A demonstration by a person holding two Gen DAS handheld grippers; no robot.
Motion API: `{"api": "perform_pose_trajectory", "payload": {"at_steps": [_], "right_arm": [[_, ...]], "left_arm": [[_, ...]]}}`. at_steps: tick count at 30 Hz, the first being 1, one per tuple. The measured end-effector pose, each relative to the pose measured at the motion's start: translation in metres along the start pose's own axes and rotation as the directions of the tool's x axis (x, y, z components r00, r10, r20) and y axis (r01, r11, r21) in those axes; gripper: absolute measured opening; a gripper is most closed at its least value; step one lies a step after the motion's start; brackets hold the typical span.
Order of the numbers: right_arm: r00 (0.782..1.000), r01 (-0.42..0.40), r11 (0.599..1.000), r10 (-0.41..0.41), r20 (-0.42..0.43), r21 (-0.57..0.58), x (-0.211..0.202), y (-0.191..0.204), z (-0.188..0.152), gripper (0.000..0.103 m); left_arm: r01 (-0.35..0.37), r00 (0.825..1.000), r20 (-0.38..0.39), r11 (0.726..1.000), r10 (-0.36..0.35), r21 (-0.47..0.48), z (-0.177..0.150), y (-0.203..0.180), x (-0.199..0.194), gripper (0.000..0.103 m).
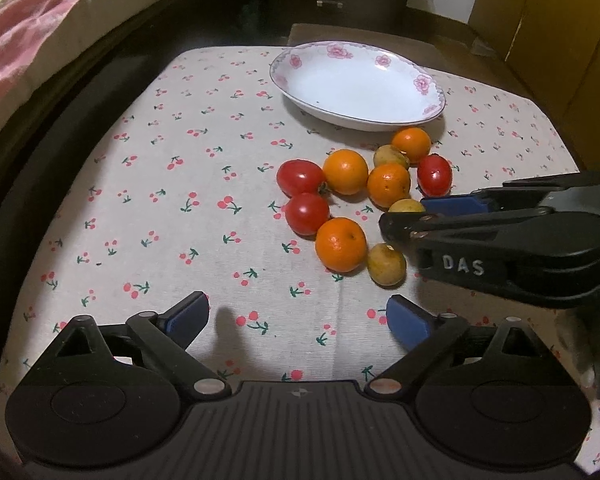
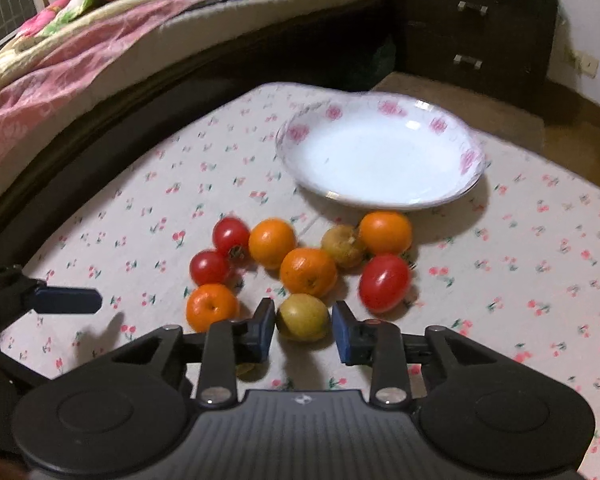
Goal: Organize fruits
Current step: 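Lower the right gripper onto a small brown fruit and close it, then close the left gripper on another brown fruit while the right gripper lifts its fruit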
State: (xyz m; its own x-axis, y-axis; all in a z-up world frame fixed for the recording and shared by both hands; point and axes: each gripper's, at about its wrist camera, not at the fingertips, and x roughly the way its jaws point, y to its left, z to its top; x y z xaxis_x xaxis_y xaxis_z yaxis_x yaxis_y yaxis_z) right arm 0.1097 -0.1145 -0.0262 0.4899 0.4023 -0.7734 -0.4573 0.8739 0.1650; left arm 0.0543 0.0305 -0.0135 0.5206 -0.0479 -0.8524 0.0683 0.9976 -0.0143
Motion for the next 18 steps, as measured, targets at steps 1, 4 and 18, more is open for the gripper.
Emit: {"api": "perform_pose_trajectory", "payload": {"at_steps": [1, 4, 18], "right_arm": [[1.000, -0.002, 1.000, 0.002, 0.004, -0.002, 0.001, 0.001, -0.001, 0.020], [1.000, 0.006, 1.000, -0.006, 0.001, -0.016, -0.001, 0.002, -0.003, 0.020], [0.998, -0.004, 0.999, 0.001, 0.063, 0.045, -0.064, -0.020, 0.009, 0.020]], "left_arm": [[-0.001, 1.000, 0.000, 1.000, 0.001, 0.001, 0.000, 0.000, 0.000, 0.098], [0.011, 1.000, 0.000, 1.000, -0.011, -0.012, 0.001, 0.002, 0.000, 0.098], [0.120, 0.993, 0.028, 0.990, -0.119, -0.072, 0.026, -0.004, 0.017, 0.076]]}}
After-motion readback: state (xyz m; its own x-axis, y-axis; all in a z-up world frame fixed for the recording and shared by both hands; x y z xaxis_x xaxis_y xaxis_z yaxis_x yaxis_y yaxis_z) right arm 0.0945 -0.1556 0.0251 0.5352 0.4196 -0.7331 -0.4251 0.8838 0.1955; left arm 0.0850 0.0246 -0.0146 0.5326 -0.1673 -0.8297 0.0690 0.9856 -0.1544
